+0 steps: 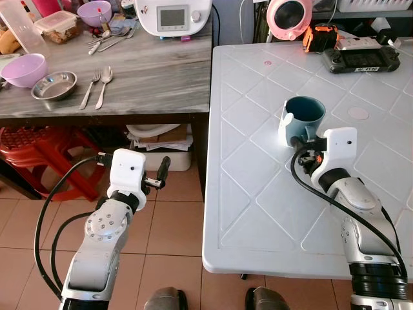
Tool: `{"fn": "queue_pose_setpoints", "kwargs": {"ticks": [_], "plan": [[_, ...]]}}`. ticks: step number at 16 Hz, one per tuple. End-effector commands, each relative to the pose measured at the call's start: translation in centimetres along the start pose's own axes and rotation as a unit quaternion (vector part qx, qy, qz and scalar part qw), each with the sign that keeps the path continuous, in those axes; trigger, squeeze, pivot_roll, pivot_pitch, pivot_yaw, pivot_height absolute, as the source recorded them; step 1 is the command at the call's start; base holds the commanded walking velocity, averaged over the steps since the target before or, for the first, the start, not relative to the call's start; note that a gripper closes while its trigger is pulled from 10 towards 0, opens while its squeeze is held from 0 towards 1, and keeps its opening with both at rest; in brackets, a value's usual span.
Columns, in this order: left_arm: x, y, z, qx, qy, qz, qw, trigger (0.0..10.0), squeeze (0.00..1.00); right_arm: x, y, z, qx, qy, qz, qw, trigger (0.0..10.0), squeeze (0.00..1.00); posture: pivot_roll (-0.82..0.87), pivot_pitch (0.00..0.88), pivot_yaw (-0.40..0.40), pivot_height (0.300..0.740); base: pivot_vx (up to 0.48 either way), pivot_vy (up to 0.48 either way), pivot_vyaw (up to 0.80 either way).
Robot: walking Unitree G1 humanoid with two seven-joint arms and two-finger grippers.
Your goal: Setting the table
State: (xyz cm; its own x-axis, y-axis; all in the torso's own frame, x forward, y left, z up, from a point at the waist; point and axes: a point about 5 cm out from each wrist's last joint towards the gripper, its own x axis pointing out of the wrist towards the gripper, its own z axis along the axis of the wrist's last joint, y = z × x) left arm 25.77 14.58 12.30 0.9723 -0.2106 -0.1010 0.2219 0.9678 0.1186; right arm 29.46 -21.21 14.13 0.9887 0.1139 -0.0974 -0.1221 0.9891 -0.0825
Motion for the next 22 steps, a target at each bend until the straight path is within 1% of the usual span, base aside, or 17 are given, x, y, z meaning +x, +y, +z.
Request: {"fn": "queue_pose_setpoints", "kwargs": {"ticks": [1, 4, 5, 6, 8, 9, 10, 11, 12, 13, 14, 15, 18, 22], "plan": [[0.1, 0.2, -0.1, 0.005, 0.002, 0.010, 1.000, 10.0, 0.00, 0.1, 0.0, 0.1, 0.001, -0.004, -0.005, 1.000, 0.0, 0.00, 0.06, 0.061, 0.069, 0.740, 0.000, 0.000, 0.00], [0.3, 0.0, -0.2, -0.004, -0.002, 0.016, 1.000, 10.0, 0.00, 0.2, -0.2, 0.0, 0.002, -0.002, -0.023, 1.000, 0.0, 0.00, 0.05, 0.047, 0.051, 0.740, 0.000, 0.000, 0.00], [0.3, 0.0, -0.4, -0.015, -0.004, 0.020, 1.000, 10.0, 0.00, 0.1, -0.1, -0.2, 0.018, -0.004, -0.038, 0.999, 0.0, 0.00, 0.05, 0.038, 0.042, 0.740, 0.000, 0.000, 0.00], [0.3, -0.1, -0.5, -0.020, -0.004, 0.021, 1.000, 10.0, 0.00, 0.0, 0.0, -0.1, 0.016, -0.011, -0.046, 0.999, 0.0, 0.00, 0.05, 0.030, 0.036, 0.740, 0.000, 0.000, 0.00], [0.4, -0.3, -0.7, -0.032, -0.007, 0.028, 0.999, 10.0, 0.00, -0.2, 0.3, 0.3, 0.020, -0.038, -0.066, 0.997, 0.0, 0.00, 0.04, 0.009, 0.017, 0.740, 0.000, 0.000, 0.00], [0.5, -0.3, -0.7, -0.038, -0.011, 0.028, 0.999, 10.0, 0.00, -0.3, 0.6, 0.7, 0.013, -0.056, -0.069, 0.996, 0.0, 0.00, 0.04, 0.000, 0.012, 0.740, 0.000, 0.000, 0.00], [0.8, -0.4, -0.5, -0.044, -0.020, 0.031, 0.998, 10.0, 0.00, -0.4, 1.3, 1.4, 0.002, -0.083, -0.074, 0.994, 2.9, 0.00, 0.04, 0.000, 0.003, 0.740, 0.000, 0.000, 0.00], [1.3, -0.4, -0.2, -0.047, -0.035, 0.037, 0.998, 10.0, 0.00, -0.4, 1.9, 1.9, -0.001, -0.104, -0.078, 0.992, 8.9, 0.00, 0.04, 0.000, -0.005, 0.740, 0.000, 0.480, 0.00], [1.5, -0.3, 0.0, -0.051, -0.042, 0.044, 0.997, 10.0, 0.00, -0.3, 2.1, 2.0, -0.012, -0.106, -0.078, 0.991, 10.0, 0.00, 0.04, 0.000, -0.006, 0.740, 0.000, 0.480, 0.00], [1.9, -0.1, 0.4, -0.054, -0.054, 0.058, 0.995, 10.0, 0.00, -0.2, 2.5, 2.1, -0.018, -0.110, -0.077, 0.991, 10.0, 0.00, 0.03, 0.000, -0.013, 0.740, 0.000, 0.480, 0.00], [2.2, 0.1, 0.5, -0.061, -0.063, 0.071, 0.994, 10.0, 0.00, -0.1, 2.9, 2.1, -0.015, -0.114, -0.076, 0.990, 10.0, 0.00, 0.03, 0.000, -0.020, 0.740, 0.000, 0.480, 0.00], [2.5, 0.3, 0.5, -0.064, -0.065, 0.076, 0.993, 10.0, 0.00, 0.0, 3.1, 2.1, -0.017, -0.116, -0.074, 0.990, 10.0, 0.00, 0.03, 0.000, -0.025, 0.740, 0.000, 0.480, 0.00], [2.7, 0.4, 0.3, -0.072, -0.068, 0.078, 0.992, 10.0, 0.00, -0.2, 3.0, 2.0, -0.021, -0.119, -0.076, 0.990, 10.0, 0.00, 0.02, 0.000, -0.029, 0.740, 0.000, 0.480, 0.00], [2.9, 0.0, 0.1, -0.075, -0.071, 0.068, 0.992, 10.0, 0.00, -0.4, 2.7, 1.6, -0.024, -0.115, -0.084, 0.990, 10.0, 0.00, 0.01, 0.000, -0.027, 0.740, 0.000, 0.480, 0.00]]}}
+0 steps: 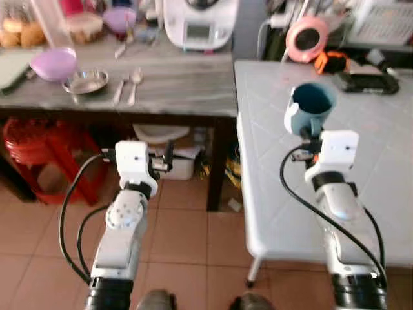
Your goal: Setting the table
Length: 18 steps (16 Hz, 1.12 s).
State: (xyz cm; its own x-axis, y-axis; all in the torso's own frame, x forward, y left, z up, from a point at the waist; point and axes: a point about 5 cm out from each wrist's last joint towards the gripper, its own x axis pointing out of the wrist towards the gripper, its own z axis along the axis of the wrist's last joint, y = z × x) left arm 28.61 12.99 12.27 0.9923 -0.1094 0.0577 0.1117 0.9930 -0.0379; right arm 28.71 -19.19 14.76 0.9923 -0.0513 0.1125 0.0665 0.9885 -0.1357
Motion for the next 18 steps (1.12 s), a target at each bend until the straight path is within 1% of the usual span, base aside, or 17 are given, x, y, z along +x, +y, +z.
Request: {"fn": "queue_pose_setpoints", "kwargs": {"ticks": [1, 3, 5, 7, 8, 9, 10, 12, 13, 15, 16, 18], "plan": [[0.0, 0.8, -0.1, 0.007, -0.001, 0.008, 1.000, 10.0, 0.00, 0.1, 0.7, 0.8, 0.007, -0.019, 0.009, 1.000, 10.0, 0.00, 0.00, 0.000, -0.027, 0.740, 0.000, 0.480, 0.00], [0.0, 0.8, -0.1, 0.010, -0.008, 0.007, 1.000, 10.0, 0.00, 0.0, 0.7, 0.8, 0.007, -0.020, 0.007, 1.000, 10.0, 0.00, 0.00, 0.000, -0.028, 0.740, 0.000, 0.480, 0.00], [-0.3, 1.2, -0.5, 0.020, -0.008, 0.023, 1.000, 10.0, 0.00, -0.1, 0.7, 0.5, 0.008, -0.018, 0.004, 1.000, 10.0, 0.00, 0.00, 0.000, -0.025, 0.740, 0.000, 0.480, 0.00], [-0.5, 1.2, -0.7, 0.023, -0.009, 0.024, 0.999, 10.0, 0.00, -0.2, 0.8, 0.4, 0.010, -0.017, 0.002, 1.000, 10.0, 0.00, 0.01, 0.000, -0.020, 0.740, 0.000, 0.472, 0.00], [-0.6, 1.0, -0.9, 0.023, -0.011, 0.018, 1.000, 10.0, 0.00, -0.1, 1.1, 0.2, 0.015, -0.016, 0.001, 1.000, 10.0, 0.00, 0.01, 0.000, -0.020, 0.740, 0.000, 0.446, 0.00], [-0.4, 0.9, -1.1, 0.012, -0.003, 0.020, 1.000, 10.0, 0.00, 0.0, 1.5, 0.2, 0.022, -0.017, 0.003, 1.000, 10.0, 0.00, 0.01, 0.000, -0.015, 0.740, 0.000, 0.435, 0.00], [-0.3, 0.8, -1.0, 0.016, -0.007, 0.015, 1.000, 10.0, 0.00, -0.1, 1.7, 0.3, 0.026, -0.021, 0.006, 0.999, 10.0, 0.00, 0.01, 0.000, -0.010, 0.740, 0.000, 0.428, 0.00], [0.2, 0.4, -0.5, 0.019, -0.020, 0.002, 1.000, 10.0, 0.00, -0.1, 1.8, 0.3, 0.029, -0.023, 0.006, 0.999, 10.0, 0.00, 0.02, 0.000, -0.007, 0.740, 0.257, 0.405, 0.00], [0.6, 0.2, -0.2, 0.025, -0.025, 0.000, 0.999, 10.0, 0.00, 0.1, 1.9, 0.3, 0.031, -0.023, 0.003, 0.999, 10.0, 0.00, 0.02, 0.000, -0.005, 0.740, 0.311, 0.368, 0.00], [0.9, 0.1, 0.3, 0.023, -0.036, 0.000, 0.999, 10.0, 0.00, 0.2, 2.2, 0.7, 0.029, -0.032, 0.008, 0.999, 10.0, 0.00, 0.02, 0.000, -0.004, 0.740, 0.313, 0.364, 0.00], [0.9, 0.2, 0.2, 0.023, -0.035, 0.004, 0.999, 10.0, 0.00, 0.2, 2.2, 0.7, 0.030, -0.033, 0.008, 0.999, 10.0, 0.00, 0.02, 0.000, -0.004, 0.740, 0.311, 0.368, 0.00], [0.5, 0.6, 0.1, 0.027, -0.033, 0.010, 0.999, 10.0, 0.00, 0.2, 2.1, 0.6, 0.029, -0.033, 0.006, 0.999, 10.0, 0.00, 0.02, 0.000, -0.003, 0.740, 0.000, 0.000, 0.00]]}}
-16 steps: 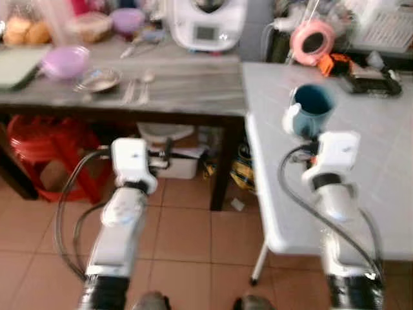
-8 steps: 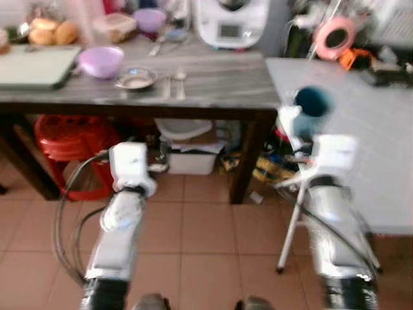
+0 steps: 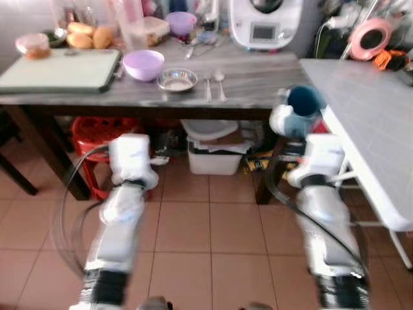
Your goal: Setting the table
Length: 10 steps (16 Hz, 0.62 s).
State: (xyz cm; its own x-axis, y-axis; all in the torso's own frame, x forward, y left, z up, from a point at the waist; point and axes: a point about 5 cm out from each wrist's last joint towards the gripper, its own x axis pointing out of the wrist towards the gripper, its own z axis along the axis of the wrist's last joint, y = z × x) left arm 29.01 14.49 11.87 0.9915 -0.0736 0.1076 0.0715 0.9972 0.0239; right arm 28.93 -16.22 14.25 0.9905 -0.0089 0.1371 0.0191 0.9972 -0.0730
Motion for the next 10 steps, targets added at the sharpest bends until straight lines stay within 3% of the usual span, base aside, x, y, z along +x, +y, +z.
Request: {"fn": "queue_pose_setpoints", "kwargs": {"ticks": [1, 3, 10], "plan": [[-0.10, -1.10, 0.65, -0.006, -0.020, -0.029, 0.999, 10.0, 0.00, 0.14, -1.00, 0.79, -0.008, -0.020, -0.013, 1.000, 10.0, 0.00, 0.02, 0.000, -0.002, 0.740, 0.000, 0.000, 0.00], [-0.13, -1.16, 0.85, -0.003, -0.026, -0.032, 0.999, 10.0, 0.00, 0.17, -0.89, 0.85, -0.013, -0.021, -0.010, 1.000, 10.0, 0.00, 0.02, 0.000, -0.001, 0.740, 0.146, 0.000, 0.00], [-0.03, -1.57, 1.17, 0.000, -0.035, -0.052, 0.998, 10.0, 0.00, 0.00, -1.06, 0.79, -0.013, -0.020, -0.022, 0.999, 10.0, 0.00, 0.02, 0.000, 0.009, 0.740, 0.476, 0.000, 0.20]]}}
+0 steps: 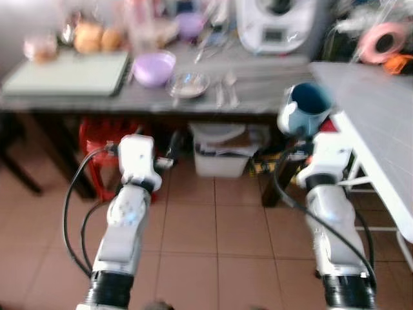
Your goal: Setting the table
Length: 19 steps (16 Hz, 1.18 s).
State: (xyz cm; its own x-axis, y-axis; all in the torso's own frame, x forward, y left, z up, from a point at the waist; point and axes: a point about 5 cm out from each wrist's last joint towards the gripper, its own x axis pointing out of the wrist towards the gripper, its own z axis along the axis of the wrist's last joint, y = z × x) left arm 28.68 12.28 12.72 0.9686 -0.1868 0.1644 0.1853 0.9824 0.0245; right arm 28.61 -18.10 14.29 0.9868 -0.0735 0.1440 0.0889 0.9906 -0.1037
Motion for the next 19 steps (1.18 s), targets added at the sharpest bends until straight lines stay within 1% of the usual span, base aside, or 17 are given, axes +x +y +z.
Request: {"fn": "queue_pose_setpoints", "kwargs": {"ticks": [1, 9, 13, 15, 17, 19], "plan": [[-0.04, 0.60, 0.26, 0.007, -0.004, 0.004, 1.000, 10.0, 0.00, 0.22, 0.82, 0.86, 0.009, -0.019, 0.010, 1.000, 10.0, 0.00, 0.02, 0.000, 0.010, 0.740, 0.480, 0.000, 0.00], [0.17, 0.39, 0.40, 0.004, -0.007, 0.002, 1.000, 10.0, 0.00, 0.38, 1.09, 1.04, 0.010, -0.023, 0.017, 1.000, 10.0, 0.00, 0.02, 0.000, 0.007, 0.740, 0.480, 0.000, 0.00], [0.32, 0.30, 0.49, 0.002, -0.010, 0.003, 1.000, 10.0, 0.00, 0.55, 1.19, 1.14, 0.011, -0.026, 0.021, 0.999, 10.0, 0.00, 0.02, 0.000, 0.005, 0.740, 0.480, 0.000, 0.79], [0.30, 0.35, 0.60, 0.002, -0.012, 0.003, 1.000, 10.0, 0.00, 0.62, 1.19, 1.20, 0.010, -0.027, 0.021, 0.999, 10.0, 0.00, 0.02, 0.000, 0.003, 0.740, 0.480, 0.000, 0.52], [0.19, 0.50, 0.62, 0.003, -0.011, 0.005, 1.000, 10.0, 0.00, 0.82, 0.84, 1.23, 0.007, -0.027, 0.017, 0.999, 10.0, 0.00, 0.02, 0.000, 0.003, 0.740, 0.480, 0.000, 0.00], [0.12, 0.54, 0.63, 0.004, -0.010, 0.005, 1.000, 10.0, 0.00, 0.82, 0.83, 1.24, 0.009, -0.027, 0.014, 0.999, 10.0, 0.00, 0.02, 0.000, 0.006, 0.740, 0.480, 0.000, 0.00]]}}
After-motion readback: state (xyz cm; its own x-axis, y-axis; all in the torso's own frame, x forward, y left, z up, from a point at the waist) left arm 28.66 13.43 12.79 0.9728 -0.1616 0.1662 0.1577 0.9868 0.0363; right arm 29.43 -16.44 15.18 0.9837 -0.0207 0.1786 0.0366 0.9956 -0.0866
